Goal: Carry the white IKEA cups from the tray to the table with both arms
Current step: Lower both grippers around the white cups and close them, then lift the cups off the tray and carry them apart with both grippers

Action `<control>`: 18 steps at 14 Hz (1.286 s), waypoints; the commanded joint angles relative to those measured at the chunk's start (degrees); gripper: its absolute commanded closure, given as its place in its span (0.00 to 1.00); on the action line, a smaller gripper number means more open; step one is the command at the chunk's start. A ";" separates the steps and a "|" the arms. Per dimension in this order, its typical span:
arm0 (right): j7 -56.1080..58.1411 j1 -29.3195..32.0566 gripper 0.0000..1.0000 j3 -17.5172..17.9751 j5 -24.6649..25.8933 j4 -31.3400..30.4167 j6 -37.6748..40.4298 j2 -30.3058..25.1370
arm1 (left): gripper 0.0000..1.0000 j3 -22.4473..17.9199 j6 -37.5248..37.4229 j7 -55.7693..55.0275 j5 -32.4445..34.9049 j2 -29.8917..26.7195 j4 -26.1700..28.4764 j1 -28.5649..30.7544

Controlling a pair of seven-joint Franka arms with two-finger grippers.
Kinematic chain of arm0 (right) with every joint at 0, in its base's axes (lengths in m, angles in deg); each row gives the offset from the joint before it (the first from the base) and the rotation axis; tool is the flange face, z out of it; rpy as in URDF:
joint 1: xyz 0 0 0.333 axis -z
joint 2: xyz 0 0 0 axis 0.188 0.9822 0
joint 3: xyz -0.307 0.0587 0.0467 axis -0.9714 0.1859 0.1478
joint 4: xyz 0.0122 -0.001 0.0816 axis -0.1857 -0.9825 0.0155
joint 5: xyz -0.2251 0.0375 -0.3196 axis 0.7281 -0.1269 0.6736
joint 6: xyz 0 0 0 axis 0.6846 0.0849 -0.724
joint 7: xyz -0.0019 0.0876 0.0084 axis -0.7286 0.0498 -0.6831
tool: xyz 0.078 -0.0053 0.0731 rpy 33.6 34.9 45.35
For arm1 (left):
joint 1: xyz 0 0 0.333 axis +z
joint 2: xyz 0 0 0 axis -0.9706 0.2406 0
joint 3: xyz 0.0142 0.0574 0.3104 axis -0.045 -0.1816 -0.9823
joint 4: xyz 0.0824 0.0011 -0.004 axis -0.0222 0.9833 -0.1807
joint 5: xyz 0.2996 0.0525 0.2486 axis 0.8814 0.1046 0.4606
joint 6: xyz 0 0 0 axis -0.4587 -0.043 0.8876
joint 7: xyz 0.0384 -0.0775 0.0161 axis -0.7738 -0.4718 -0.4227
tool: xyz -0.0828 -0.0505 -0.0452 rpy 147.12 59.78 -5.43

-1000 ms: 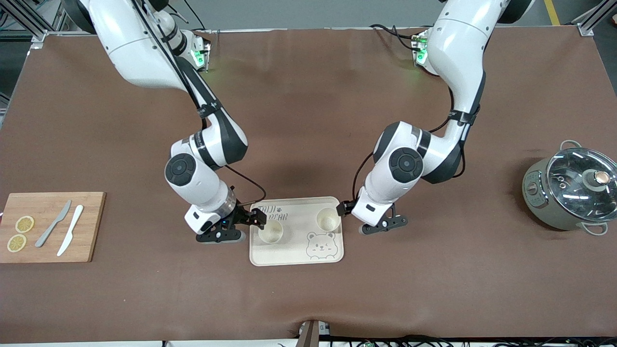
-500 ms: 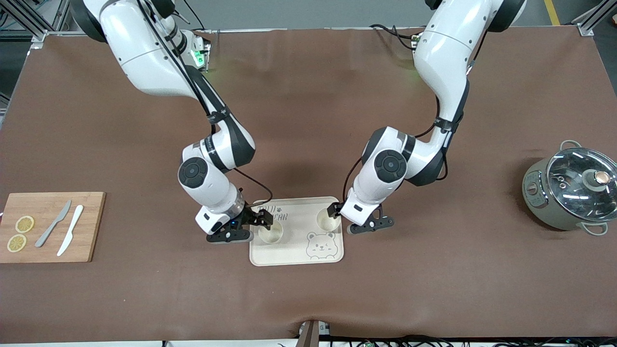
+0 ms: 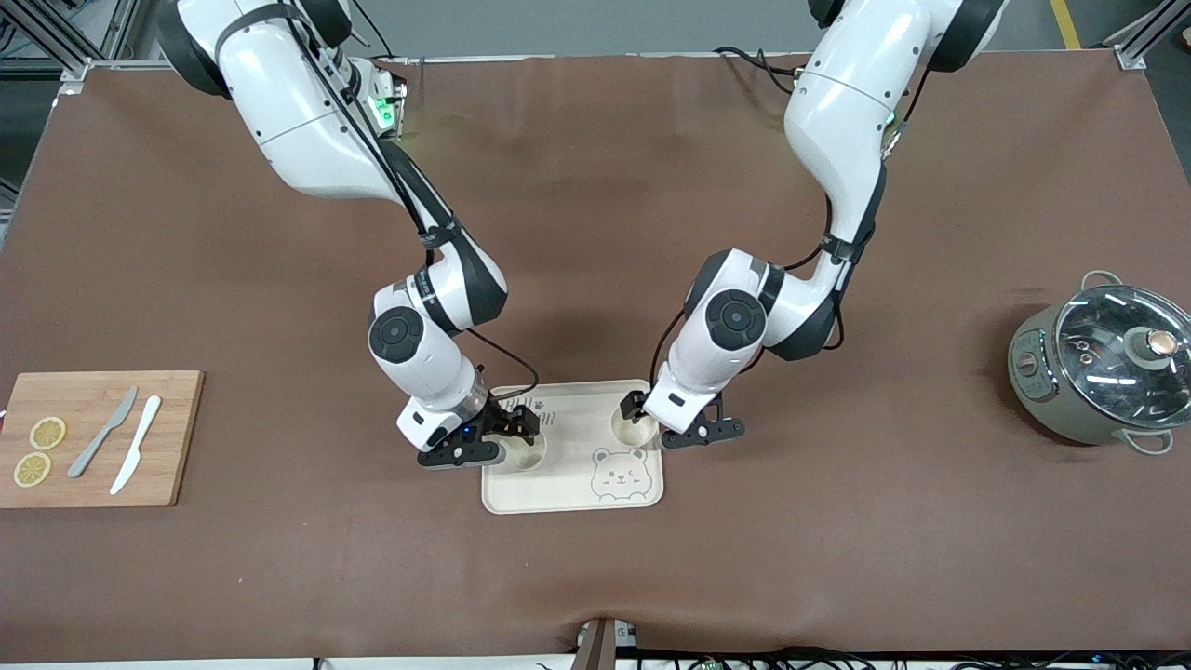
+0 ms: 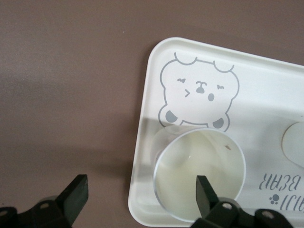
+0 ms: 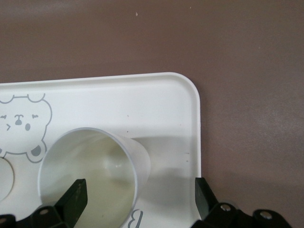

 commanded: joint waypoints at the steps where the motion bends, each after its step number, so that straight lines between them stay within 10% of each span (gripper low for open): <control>1: -1.08 -0.73 0.00 -0.69 0.76 1.71 -0.31 1.12 | 0.02 -0.59 0.93 -0.60 -0.26 0.46 -0.81 -0.62; 5: -1.08 -0.73 0.00 -0.69 0.76 1.71 -0.39 1.47 | 0.51 -0.59 1.11 -0.15 0.27 0.46 -0.81 -0.62; 7: -1.08 -0.73 0.32 -0.69 0.76 1.71 -0.39 1.47 | 0.73 -0.59 1.11 -0.15 0.27 0.46 -0.73 -0.71; 10: -1.08 -0.73 0.50 -0.69 0.76 1.71 -0.39 1.47 | 0.99 -0.59 1.81 -0.24 0.36 0.73 -0.81 -1.06; 18: -1.52 -0.73 1.00 -0.78 0.85 1.71 -0.39 1.47 | 1.00 -1.03 1.03 -0.24 0.36 -0.67 -1.95 -0.98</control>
